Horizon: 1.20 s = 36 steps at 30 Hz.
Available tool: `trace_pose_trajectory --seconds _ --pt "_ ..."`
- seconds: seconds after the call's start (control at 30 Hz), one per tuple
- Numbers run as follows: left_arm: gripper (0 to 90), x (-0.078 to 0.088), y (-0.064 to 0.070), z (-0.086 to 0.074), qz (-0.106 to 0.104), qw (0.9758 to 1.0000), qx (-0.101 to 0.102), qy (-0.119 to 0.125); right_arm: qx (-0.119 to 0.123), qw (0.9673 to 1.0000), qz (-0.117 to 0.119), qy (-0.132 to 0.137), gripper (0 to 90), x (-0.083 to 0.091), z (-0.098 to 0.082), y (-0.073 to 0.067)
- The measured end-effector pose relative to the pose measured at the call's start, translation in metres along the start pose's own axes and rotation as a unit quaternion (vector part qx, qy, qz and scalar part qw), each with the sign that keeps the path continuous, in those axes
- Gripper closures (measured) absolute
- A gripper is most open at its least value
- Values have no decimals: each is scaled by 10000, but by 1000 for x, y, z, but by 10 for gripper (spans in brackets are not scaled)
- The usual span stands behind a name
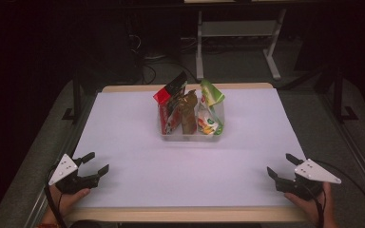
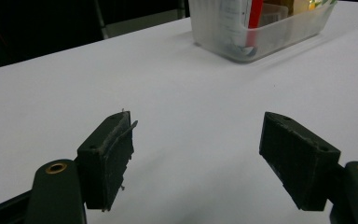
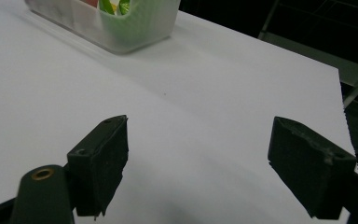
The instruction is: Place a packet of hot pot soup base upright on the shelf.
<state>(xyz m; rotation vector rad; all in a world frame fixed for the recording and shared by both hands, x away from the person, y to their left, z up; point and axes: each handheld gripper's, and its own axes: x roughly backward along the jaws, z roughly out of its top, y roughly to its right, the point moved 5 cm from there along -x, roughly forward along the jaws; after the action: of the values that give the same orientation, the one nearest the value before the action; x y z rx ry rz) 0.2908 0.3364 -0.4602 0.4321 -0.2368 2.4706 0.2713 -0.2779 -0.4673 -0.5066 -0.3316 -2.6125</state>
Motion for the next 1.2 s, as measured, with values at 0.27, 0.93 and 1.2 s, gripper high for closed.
trace_pose_trajectory --seconds 0.27,0.93,1.2 --pt "251 -2 4 -2 -45 10000 -19 -67 83 10000 -6 -14 197 0 3 -5" --pt "252 -3 6 -1 -56 9999 -59 -144 81 10000 47 -15 198 -2 3 -6" --pt "252 -5 7 -2 -83 9998 -66 -171 133 9999 67 -23 198 -2 3 -7"
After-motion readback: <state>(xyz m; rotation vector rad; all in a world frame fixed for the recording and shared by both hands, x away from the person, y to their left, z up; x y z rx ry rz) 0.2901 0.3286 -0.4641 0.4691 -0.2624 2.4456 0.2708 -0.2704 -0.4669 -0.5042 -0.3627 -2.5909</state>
